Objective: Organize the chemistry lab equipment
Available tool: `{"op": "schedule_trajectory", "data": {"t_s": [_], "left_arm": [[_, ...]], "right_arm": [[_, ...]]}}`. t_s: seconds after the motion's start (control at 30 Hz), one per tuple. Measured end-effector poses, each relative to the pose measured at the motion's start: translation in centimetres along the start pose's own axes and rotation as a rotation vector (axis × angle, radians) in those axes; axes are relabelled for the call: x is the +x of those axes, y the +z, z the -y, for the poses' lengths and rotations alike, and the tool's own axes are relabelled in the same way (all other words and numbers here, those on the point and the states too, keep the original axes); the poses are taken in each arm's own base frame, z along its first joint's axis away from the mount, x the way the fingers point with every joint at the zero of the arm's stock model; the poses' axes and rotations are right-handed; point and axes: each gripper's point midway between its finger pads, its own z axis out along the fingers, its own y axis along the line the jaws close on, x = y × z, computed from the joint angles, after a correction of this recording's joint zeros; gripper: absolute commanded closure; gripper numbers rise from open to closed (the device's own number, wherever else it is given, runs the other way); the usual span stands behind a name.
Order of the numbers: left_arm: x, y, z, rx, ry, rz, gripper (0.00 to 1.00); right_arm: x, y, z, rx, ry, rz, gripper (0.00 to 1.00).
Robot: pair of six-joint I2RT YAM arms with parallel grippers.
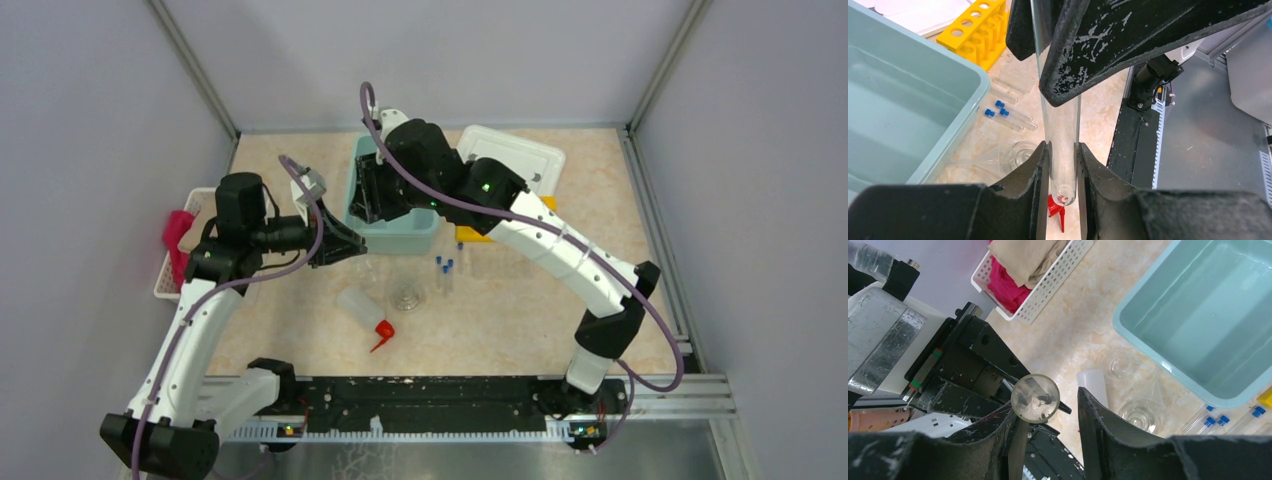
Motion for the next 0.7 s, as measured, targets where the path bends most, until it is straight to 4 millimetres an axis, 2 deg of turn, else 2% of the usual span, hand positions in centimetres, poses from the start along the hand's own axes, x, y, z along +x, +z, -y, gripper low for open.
{"op": "schedule_trajectory", "data": {"t_s": [0.17,0.27,0.33,0.37,0.4,0.43,0.47,0.6,0.7], "left_arm": [[0.0,0.0,0.0,0.000,0.004,-0.001,0.84],[0.1,0.0,0.0,-0.002,0.003,-0.002,0.83],[0.1,-0.1,-0.1,-0.007,0.002,-0.003,0.81],[0.1,-0.1,-0.1,-0.008,0.001,-0.003,0.73],[0.1,-0.1,-0.1,-0.011,0.001,-0.003,0.47],[0.1,-0.1,-0.1,-0.013,0.000,-0.004,0.13],[0.1,-0.1,-0.2,-0.017,-0.001,-0.005,0.03],[0.3,-0.1,-1.0,-0.069,-0.029,-0.011,0.01],[0.3,-0.2,-1.8,-0.121,-0.059,-0.019,0.01]], "right_arm": [[-0.4,0.0,-0.2,-0.015,-0.003,-0.001,0.68],[-0.7,0.1,-0.5,-0.026,-0.008,0.004,0.80],[-0.8,0.2,-0.7,-0.032,-0.013,0.003,0.93],[-0.8,0.2,-0.7,-0.032,-0.016,0.002,0.98],[-0.8,0.3,-0.6,-0.031,-0.018,0.002,1.00],[-0.8,0.3,-0.6,-0.033,-0.021,0.001,1.00],[-0.8,0.3,-0.5,-0.031,-0.021,0.001,1.00],[-1.1,0.3,1.3,0.033,-0.034,0.008,1.00],[-1.3,0.2,4.9,0.159,-0.054,0.031,1.00]]}}
